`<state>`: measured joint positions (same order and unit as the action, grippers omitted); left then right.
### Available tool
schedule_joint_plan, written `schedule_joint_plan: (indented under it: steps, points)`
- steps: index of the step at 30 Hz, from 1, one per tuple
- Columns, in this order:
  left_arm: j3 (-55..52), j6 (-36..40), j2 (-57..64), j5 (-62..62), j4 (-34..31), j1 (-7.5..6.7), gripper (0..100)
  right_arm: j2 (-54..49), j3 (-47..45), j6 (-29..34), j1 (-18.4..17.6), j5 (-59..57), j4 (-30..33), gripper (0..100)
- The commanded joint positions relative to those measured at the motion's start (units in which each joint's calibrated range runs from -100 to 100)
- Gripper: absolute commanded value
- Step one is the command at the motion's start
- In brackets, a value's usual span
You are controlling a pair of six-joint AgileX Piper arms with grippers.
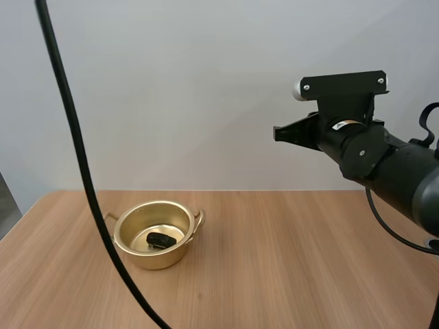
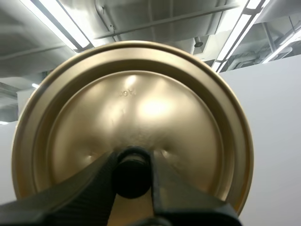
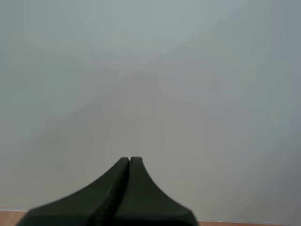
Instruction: Open the pot, put the car inside, and close it
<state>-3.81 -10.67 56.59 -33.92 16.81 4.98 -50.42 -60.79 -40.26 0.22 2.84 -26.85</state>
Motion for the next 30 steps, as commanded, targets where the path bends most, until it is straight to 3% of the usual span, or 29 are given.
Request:
schedule_joint_plan:
  steps: [1, 9, 17, 23, 30]
  points:
    - [-21.7, -1.7, 6.0, 7.8, 0.1, -0.04, 0, -0.8, -0.1, 0.0, 0.1, 0.5, 0.0, 0]
    - [-43.3, -1.7, 16.5, 9.2, 2.6, -0.04, 0, -1.7, -0.1, 0.0, 0.1, 0.3, -0.7, 0]
    - [-58.6, -4.2, 17.8, 10.5, 2.6, -0.04, 0, -1.7, -0.1, -0.3, 0.1, -1.9, -0.3, 0]
    - [-65.0, -8.4, 14.6, 7.4, 2.6, -0.04, 0, -1.7, -0.1, -0.3, 0.1, -2.2, -0.3, 0]
    - [-66.0, -11.4, 4.7, -7.7, 2.6, -0.04, 0, -1.7, -0.1, -0.3, 0.1, -4.8, -0.3, 0]
